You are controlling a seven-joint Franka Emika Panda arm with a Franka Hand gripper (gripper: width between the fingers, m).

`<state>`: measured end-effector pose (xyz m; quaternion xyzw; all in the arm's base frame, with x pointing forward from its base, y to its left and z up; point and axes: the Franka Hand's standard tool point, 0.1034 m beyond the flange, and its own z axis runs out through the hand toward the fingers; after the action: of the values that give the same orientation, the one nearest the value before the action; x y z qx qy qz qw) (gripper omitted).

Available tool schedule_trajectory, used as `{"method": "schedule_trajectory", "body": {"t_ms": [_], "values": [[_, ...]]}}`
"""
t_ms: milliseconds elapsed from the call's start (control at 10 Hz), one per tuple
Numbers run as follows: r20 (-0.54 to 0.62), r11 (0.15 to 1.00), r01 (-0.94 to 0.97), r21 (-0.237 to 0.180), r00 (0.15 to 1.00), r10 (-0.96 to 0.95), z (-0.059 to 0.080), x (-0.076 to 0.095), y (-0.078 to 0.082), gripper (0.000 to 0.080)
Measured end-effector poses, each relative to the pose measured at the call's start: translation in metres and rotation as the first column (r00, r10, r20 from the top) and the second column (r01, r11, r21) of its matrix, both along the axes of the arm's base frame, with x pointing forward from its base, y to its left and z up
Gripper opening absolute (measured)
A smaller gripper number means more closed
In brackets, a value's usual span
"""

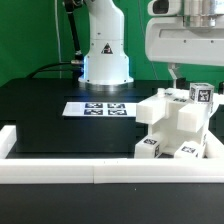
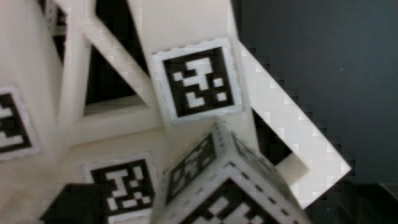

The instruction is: Assemble chair

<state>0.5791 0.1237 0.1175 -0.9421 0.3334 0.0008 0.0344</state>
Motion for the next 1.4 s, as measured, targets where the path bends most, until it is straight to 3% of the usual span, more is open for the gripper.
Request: {"method": "schedule_trajectory", "body": {"t_ms": [400,600,700,800,1000,1400], "values": [[0.013,0.964,-0.266,-0.019,0.964,0.266,-0.0002,-0.0001,-0.0011,0.0649],[0.013,0.907,-0.418,-0.040,0.908,0.419,-0.0002,0.0000,-0.0028,0.0649],[0.013,0.902,-0.430,-0.042,0.903,0.430,-0.0003,-0.0001,-0.0032,0.0562],[0.013,0.902,-0.429,-0.042,0.903,0.429,-0.0003,-0.0001,-0.0032,0.0562],[0.013,0.909,-0.414,-0.042,0.910,0.415,-0.0002,0.0000,-0.0033,0.0285],[0.009,0.965,-0.260,-0.036,0.966,0.260,-0.0002,0.0000,-0.0031,0.0285]]}}
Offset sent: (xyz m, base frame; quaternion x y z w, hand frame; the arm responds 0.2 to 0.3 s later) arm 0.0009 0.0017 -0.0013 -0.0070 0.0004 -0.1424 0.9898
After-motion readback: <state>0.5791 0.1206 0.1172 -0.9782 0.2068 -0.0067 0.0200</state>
